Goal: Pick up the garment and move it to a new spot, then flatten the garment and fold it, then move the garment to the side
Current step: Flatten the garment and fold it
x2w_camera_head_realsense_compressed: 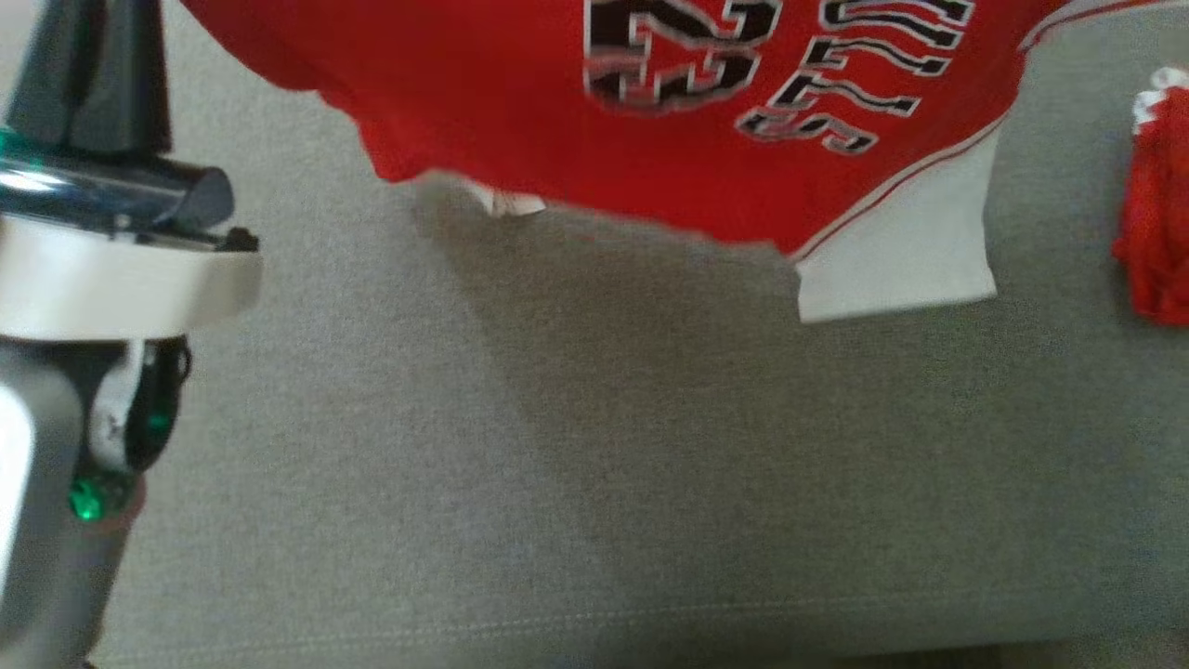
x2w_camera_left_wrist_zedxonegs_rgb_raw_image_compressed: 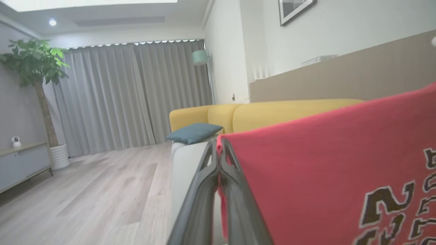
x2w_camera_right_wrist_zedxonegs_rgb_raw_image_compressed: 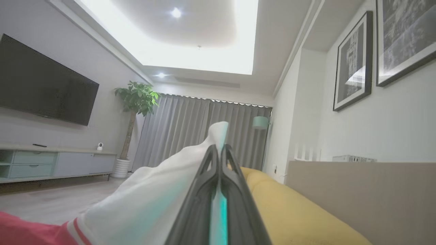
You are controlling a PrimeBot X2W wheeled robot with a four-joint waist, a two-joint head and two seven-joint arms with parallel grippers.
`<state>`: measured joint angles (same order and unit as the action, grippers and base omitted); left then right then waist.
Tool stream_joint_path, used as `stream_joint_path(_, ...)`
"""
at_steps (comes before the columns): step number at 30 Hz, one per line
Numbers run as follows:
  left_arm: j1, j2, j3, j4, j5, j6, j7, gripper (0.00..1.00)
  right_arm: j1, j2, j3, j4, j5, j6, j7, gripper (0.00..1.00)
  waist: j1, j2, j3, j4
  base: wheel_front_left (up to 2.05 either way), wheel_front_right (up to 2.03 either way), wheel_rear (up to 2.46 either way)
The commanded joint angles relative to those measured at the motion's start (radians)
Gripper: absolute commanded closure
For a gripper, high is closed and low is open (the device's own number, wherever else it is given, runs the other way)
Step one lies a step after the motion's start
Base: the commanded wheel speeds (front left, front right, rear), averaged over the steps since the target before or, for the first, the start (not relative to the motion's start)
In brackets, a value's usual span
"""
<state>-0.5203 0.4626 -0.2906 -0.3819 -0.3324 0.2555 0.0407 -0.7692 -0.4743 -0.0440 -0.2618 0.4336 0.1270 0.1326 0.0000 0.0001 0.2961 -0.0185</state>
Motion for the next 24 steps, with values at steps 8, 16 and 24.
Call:
stream_joint_path(8,-0.188,0.057,0.066,-0.039,-0.020,-0.018,0.077,1.00,-0.084,0.017,-0.040,-0.086,0.049,0.004,0.161,1.00,0.0000,-0.0001,-0.022,-0.020,0.00,0.00,0.00)
stream_joint_path(16,-0.408,-0.003,0.035,0.240,-0.075,-0.089,0.054,1.00,-0.281,0.041,0.086,0.166,0.112,0.004,0.174,1.00,0.0000,-0.0001,0.026,-0.025,0.00,0.00,0.00)
stream_joint_path(24,-0.671,-0.116,0.017,0.692,-0.084,-0.145,-0.121,1.00,-0.585,0.127,0.256,0.582,0.127,0.004,-0.004,1.00,0.0000,-0.0001,0.072,-0.022,0.00,0.00,0.00)
